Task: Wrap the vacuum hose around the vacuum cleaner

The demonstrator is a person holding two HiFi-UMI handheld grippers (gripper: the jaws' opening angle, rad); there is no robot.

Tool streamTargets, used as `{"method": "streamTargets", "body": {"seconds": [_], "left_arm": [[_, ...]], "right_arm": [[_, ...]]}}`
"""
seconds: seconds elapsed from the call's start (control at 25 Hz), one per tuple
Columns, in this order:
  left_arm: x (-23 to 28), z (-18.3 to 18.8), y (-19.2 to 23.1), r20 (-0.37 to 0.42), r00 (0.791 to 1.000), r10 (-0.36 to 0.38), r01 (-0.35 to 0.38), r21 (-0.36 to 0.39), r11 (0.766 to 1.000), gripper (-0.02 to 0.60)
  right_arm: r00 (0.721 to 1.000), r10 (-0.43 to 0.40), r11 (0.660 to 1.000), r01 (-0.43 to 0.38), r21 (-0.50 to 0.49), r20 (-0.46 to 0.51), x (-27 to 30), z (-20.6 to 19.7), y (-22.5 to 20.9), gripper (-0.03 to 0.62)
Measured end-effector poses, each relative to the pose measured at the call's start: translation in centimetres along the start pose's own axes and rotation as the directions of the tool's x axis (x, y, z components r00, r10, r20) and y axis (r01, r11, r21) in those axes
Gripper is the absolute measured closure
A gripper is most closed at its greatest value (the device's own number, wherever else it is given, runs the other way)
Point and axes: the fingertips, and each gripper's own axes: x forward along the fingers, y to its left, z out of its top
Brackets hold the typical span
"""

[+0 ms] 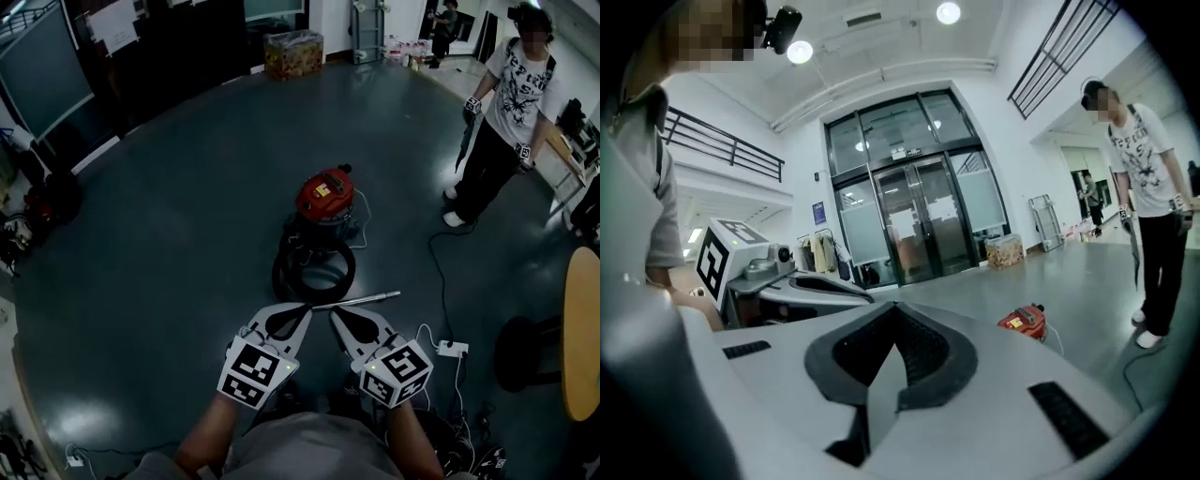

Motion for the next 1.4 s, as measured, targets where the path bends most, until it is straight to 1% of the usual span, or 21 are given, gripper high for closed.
{"method": "streamTargets", "body": {"seconds": [0.08,0.16,0.28,0.44,0.68,0.92,1.08,1.4], "left_arm": [[-1.6,1.0,0.5,0.031,1.0,-0.001,0.001,-0.02,1.0,0.575],[-3.1,1.9,0.8,0.064,0.998,-0.007,0.01,-0.036,0.999,0.575],[-4.9,3.2,1.1,0.102,0.995,-0.012,0.015,-0.028,0.999,0.575],[-6.6,4.1,1.6,0.133,0.991,-0.004,0.007,-0.019,1.0,0.575],[-7.9,4.2,1.8,0.14,0.99,0.001,0.002,-0.02,1.0,0.575],[-8.4,3.7,1.4,0.14,0.99,0.0,0.002,-0.014,1.0,0.575],[-9.3,3.8,1.3,0.147,0.989,-0.002,0.004,-0.008,1.0,0.575],[-9.3,3.8,1.5,0.144,0.99,-0.002,0.002,-0.001,1.0,0.575]], "right_arm": [[0.999,-0.022,1.0,0.022,0.0,0.043,0.2,1.4,1.4,0.588],[0.997,-0.027,1.0,0.028,-0.013,0.074,0.5,2.6,2.8,0.588],[0.994,-0.027,0.999,0.031,-0.04,0.106,1.0,4.0,4.6,0.588],[0.991,-0.022,0.997,0.031,-0.067,0.13,1.4,5.3,6.2,0.588],[0.99,-0.028,0.996,0.04,-0.082,0.14,1.5,6.0,7.3,0.589],[0.991,-0.023,0.997,0.033,-0.075,0.131,1.5,5.3,8.0,0.589],[0.99,-0.014,0.996,0.026,-0.087,0.139,1.6,5.7,9.0,0.589],[0.991,-0.001,0.995,0.014,-0.099,0.137,1.9,5.8,9.3,0.588]]}}
